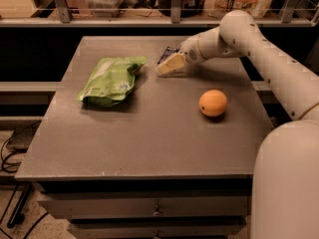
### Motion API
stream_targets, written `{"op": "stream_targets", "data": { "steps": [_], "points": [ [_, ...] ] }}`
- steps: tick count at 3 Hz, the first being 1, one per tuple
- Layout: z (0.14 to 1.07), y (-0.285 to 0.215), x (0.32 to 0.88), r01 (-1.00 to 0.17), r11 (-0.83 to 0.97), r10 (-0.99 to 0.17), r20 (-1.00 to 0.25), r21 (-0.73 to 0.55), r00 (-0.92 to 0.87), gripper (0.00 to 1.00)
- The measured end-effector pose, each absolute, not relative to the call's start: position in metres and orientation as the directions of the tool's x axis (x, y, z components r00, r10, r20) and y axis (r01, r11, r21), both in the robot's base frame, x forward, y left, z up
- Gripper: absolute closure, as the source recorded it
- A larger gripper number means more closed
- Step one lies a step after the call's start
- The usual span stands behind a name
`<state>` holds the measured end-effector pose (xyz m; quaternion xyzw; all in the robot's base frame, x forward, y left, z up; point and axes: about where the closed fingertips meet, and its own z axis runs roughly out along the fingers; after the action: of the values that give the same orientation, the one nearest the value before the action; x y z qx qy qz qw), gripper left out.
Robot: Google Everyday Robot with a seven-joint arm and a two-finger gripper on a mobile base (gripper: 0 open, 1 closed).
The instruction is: Pick rxbar blueberry
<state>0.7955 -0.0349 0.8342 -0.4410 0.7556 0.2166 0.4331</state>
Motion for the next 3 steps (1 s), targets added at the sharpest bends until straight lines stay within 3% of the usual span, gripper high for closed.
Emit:
{"op": "stream_targets", "data": {
  "steps": [3],
  "points": [
    [0.851,-0.023,0.806,-0.857,0.501,-0.517,-0.836,-0.122,-0.183,0.71]
  ]
}}
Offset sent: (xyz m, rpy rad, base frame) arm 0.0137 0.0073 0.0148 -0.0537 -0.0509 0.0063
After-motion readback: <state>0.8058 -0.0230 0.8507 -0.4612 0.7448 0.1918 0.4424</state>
